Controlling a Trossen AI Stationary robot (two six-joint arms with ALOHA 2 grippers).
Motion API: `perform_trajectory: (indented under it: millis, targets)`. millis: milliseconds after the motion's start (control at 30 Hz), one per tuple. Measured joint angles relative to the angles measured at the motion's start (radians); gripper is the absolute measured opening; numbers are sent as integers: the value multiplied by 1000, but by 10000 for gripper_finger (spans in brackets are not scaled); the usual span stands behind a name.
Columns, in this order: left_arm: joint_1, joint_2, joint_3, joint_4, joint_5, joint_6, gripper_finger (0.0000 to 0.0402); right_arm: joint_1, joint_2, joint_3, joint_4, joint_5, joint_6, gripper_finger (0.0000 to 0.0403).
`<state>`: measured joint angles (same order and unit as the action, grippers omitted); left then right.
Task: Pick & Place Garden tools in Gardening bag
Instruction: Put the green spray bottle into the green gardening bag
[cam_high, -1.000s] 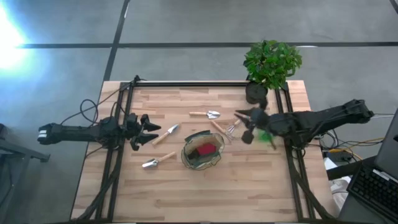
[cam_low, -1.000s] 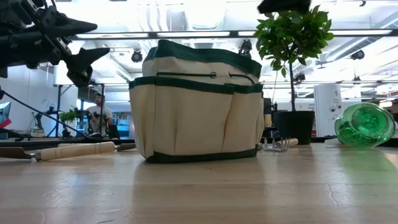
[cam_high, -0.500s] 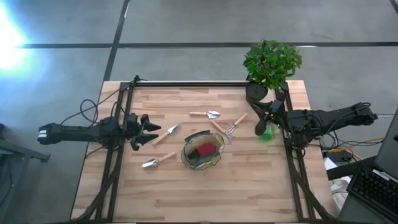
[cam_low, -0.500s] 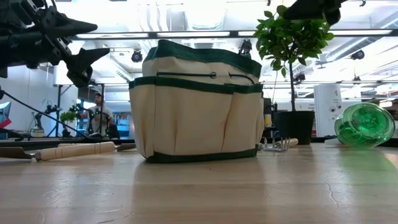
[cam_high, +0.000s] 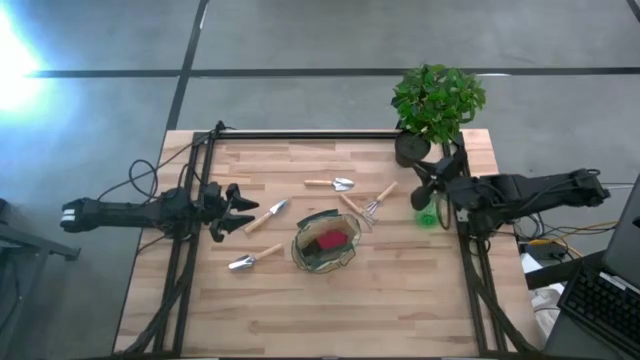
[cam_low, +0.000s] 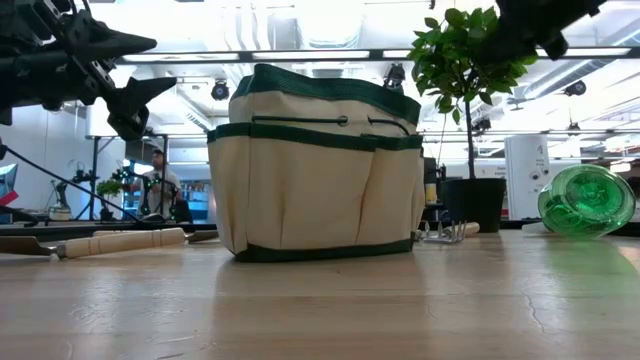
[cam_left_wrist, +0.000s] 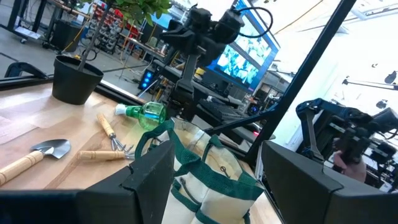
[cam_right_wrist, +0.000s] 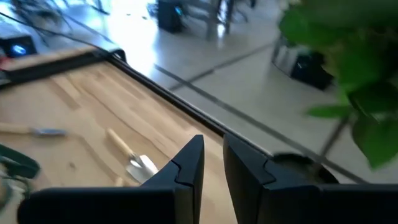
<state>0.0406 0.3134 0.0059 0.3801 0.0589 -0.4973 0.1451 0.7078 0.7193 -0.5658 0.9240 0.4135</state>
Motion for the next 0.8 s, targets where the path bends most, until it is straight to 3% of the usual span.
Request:
perform_trajectory:
  millis: [300,800]
  targets:
    - [0,0,0,0,0,0,245,-53,2,14,-184,-24,70,52]
    - [0,0,0,0,0,0,245,-326,25,9,-571,-294,543,52]
